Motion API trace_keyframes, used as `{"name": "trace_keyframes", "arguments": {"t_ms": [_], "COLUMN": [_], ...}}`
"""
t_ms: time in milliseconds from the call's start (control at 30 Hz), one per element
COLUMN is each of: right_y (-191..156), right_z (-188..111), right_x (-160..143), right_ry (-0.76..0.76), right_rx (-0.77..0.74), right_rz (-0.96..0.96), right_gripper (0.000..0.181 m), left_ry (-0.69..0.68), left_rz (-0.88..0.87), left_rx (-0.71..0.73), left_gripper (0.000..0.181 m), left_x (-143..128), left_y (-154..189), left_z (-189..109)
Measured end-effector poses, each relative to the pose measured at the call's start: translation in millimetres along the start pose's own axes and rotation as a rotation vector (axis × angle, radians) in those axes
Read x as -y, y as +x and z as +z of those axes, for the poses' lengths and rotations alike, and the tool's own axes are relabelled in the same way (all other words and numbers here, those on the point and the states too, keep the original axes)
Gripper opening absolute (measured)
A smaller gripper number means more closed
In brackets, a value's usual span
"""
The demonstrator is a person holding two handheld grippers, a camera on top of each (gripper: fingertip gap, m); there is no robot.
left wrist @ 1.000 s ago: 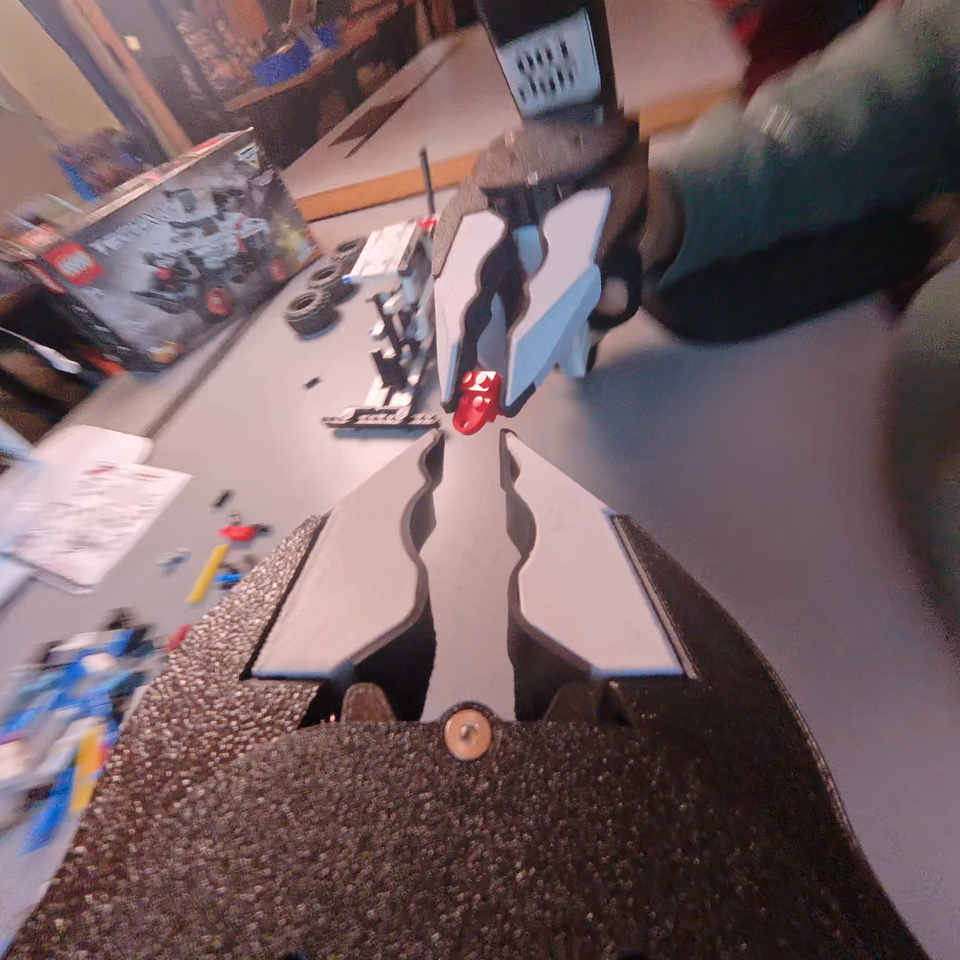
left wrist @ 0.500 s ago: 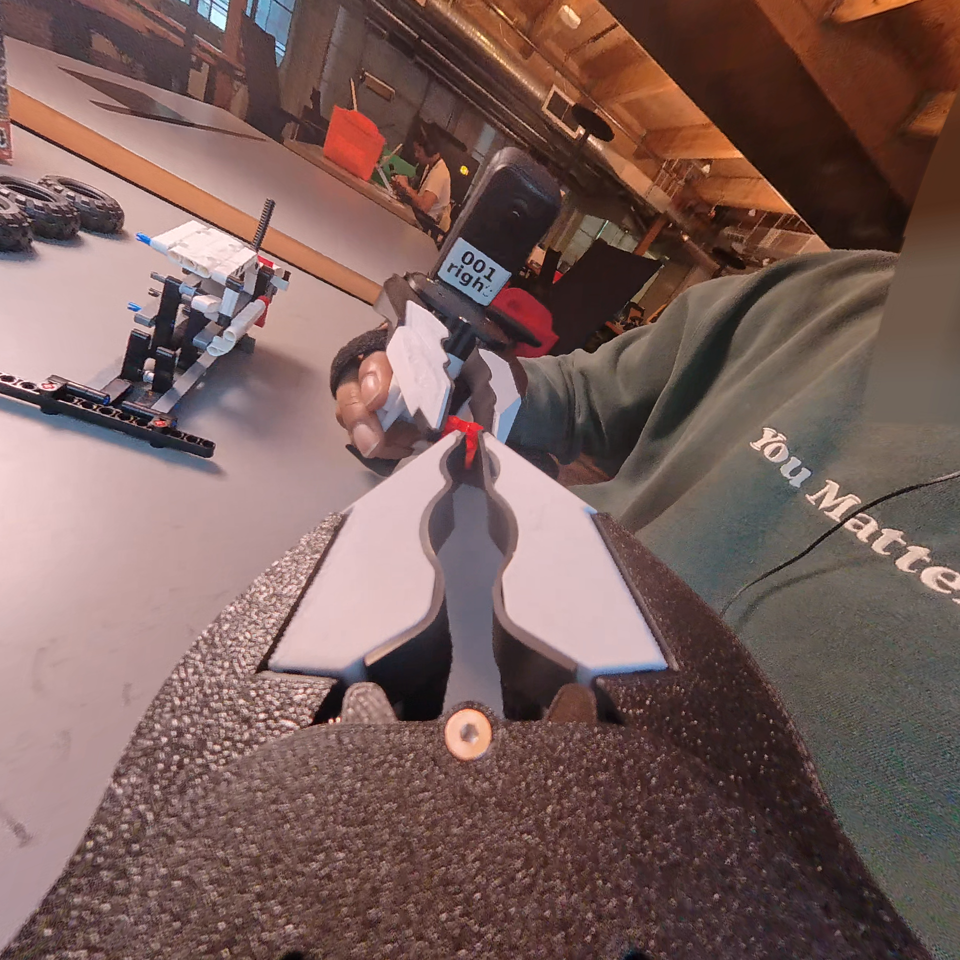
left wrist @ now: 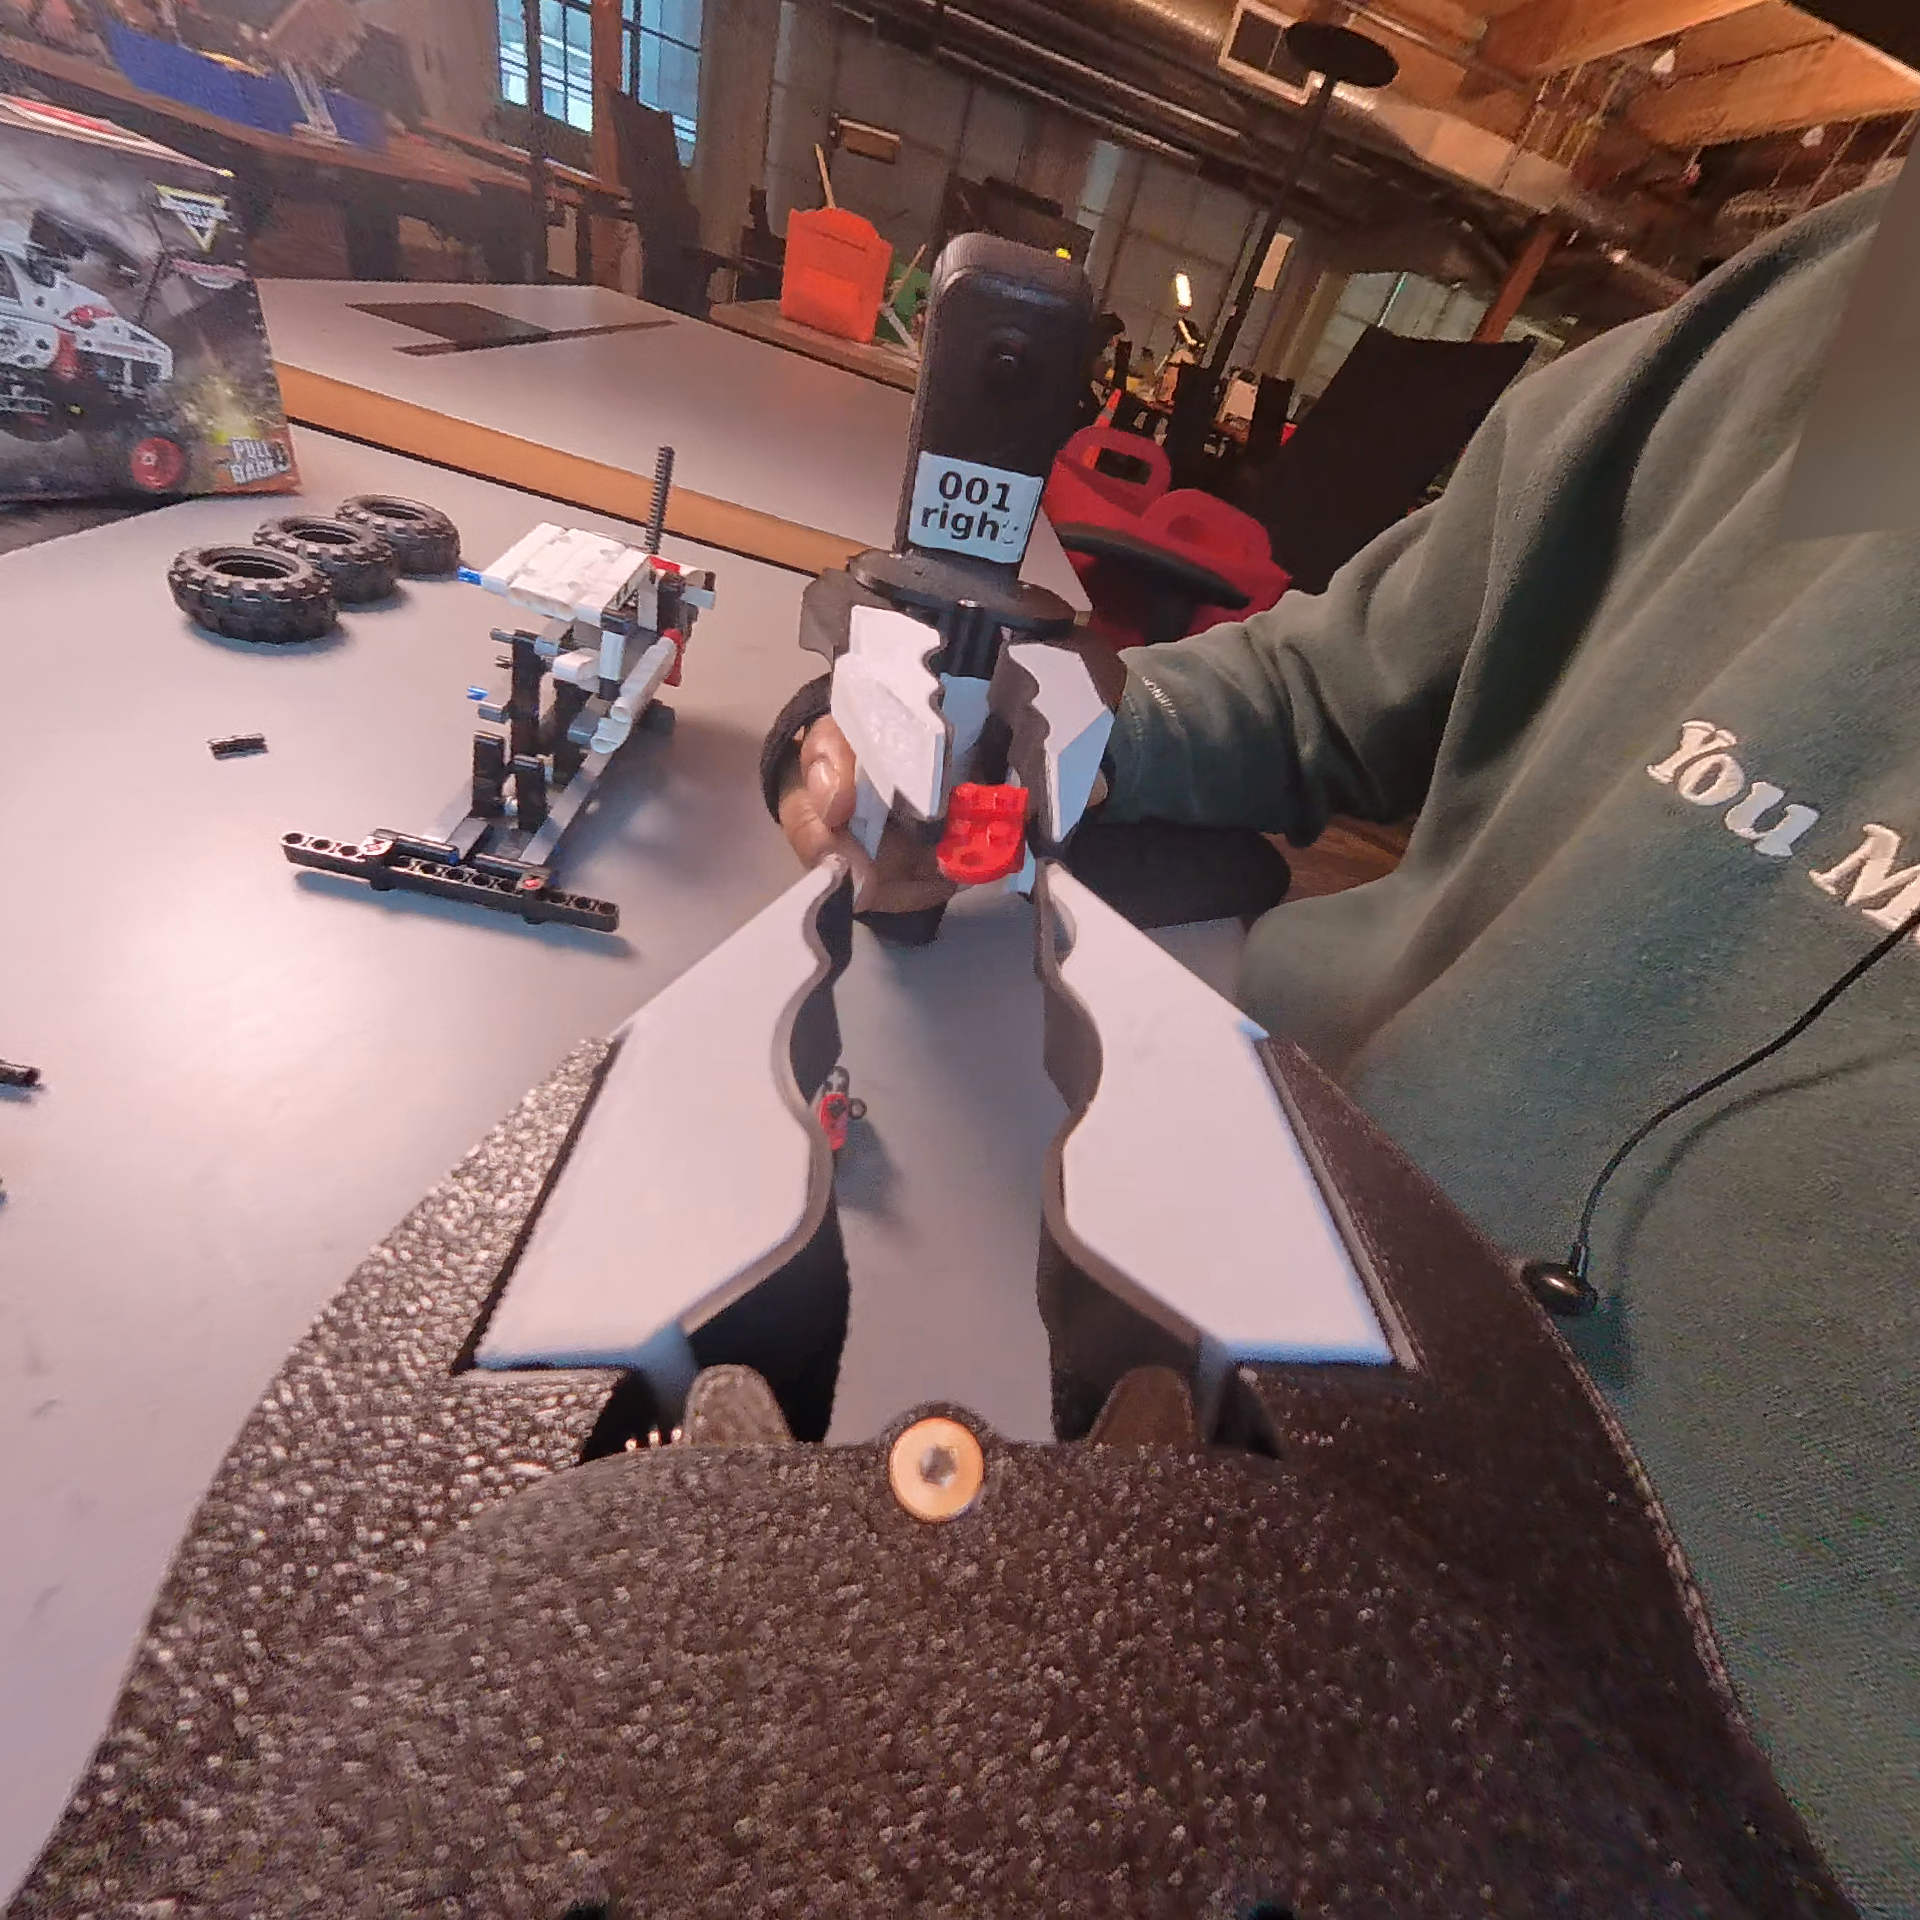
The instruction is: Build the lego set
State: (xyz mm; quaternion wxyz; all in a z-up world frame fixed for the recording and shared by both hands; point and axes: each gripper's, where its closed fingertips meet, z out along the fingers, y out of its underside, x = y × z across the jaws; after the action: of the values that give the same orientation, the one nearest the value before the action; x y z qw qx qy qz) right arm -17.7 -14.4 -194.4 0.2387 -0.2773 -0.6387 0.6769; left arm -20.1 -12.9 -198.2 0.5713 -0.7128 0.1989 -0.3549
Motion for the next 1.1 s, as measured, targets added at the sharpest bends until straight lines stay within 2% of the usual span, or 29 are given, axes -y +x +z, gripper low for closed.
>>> {"name": "trace_keyframes", "arguments": {"t_ms": [100,167,200,300,367,500,567,667,1100], "right_y": [-1.0,-3.3,-4.6,-4.4,-3.3,-6.4,-7.6,-4.0,-3.4], "right_z": [1.9,4.1,5.0,4.5,4.3,4.0,4.1,1.7,3.0], "right_x": [-1.5,-2.5,-3.3,-2.9,-3.3,-3.6,-2.3,-0.7,-6.5], "right_ry": [0.0,-0.005,-0.01,-0.008,-0.011,-0.018,-0.015,-0.01,-0.054], "right_rx": [0.009,0.019,0.024,0.023,0.017,0.031,0.034,0.02,0.001], "right_rz": [0.018,0.018,0.019,0.03,0.034,0.035,0.039,0.049,0.02], "right_gripper": [0.019,0.019,0.019,0.019,0.019,0.019,0.019,0.019,0.019], "left_ry": [-0.042,-0.068,-0.078,-0.075,-0.07,-0.059,-0.053,-0.022,-0.041], "left_rz": [0.029,0.038,0.046,0.055,0.047,0.052,0.06,0.038,0.018], "left_rx": [0.008,-0.015,-0.019,-0.01,-0.005,0.018,0.0,-0.062,-0.038], "left_gripper": [0.038,0.028,0.016,0.009,0.011,0.028,0.026,0.033,0.023], "left_x": [-7.2,-12.5,-14.5,-14.3,-13.8,-12.5,-11.5,-5.4,-9.5], "left_y": [0.2,6.0,7.6,7.8,6.2,2.6,6.5,16.2,12.4], "left_z": [2.7,8.2,10.2,10.9,10.4,8.8,8.8,7.5,7.7]}}
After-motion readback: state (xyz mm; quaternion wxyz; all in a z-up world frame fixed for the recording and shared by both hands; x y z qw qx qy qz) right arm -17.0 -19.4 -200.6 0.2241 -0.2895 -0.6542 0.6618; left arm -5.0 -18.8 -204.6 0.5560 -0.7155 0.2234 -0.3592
